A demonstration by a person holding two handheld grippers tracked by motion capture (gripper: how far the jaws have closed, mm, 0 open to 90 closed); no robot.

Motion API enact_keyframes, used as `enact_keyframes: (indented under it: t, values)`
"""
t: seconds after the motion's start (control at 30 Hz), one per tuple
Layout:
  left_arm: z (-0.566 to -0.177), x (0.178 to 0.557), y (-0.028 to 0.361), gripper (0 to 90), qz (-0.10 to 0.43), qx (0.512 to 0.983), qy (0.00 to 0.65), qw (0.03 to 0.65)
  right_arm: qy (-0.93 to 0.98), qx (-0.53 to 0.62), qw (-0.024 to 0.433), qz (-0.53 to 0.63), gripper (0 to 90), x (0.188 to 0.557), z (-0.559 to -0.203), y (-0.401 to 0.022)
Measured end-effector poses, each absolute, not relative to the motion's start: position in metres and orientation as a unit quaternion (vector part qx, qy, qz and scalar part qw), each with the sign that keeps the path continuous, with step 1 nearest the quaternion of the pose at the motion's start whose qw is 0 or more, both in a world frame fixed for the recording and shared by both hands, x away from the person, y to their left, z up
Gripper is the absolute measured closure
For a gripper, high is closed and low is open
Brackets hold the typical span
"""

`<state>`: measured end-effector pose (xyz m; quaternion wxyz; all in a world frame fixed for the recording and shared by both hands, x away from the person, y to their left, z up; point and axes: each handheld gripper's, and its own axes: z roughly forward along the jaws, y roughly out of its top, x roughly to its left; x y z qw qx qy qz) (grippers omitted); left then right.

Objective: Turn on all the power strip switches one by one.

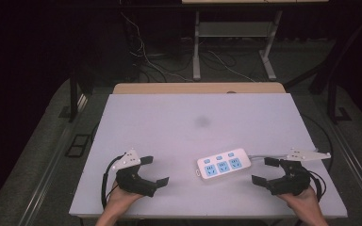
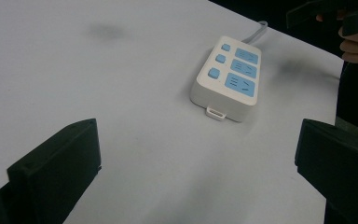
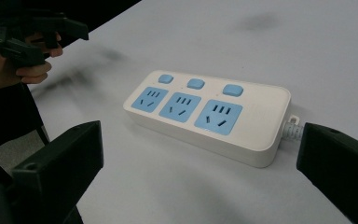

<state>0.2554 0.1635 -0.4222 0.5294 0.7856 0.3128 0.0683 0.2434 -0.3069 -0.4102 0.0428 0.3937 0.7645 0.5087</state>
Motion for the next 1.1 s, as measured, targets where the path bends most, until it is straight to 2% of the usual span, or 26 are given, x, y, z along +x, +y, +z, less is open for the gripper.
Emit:
enact_keyframes:
  t: [1.1]
  values:
    - [-0.4222, 0.2550, 0.1660, 0.0, 0.074, 0.785, 0.316, 0.528, 0.788, 0.393, 0.036, 0.473, 0.3, 0.2458, -0.4106, -0.3029]
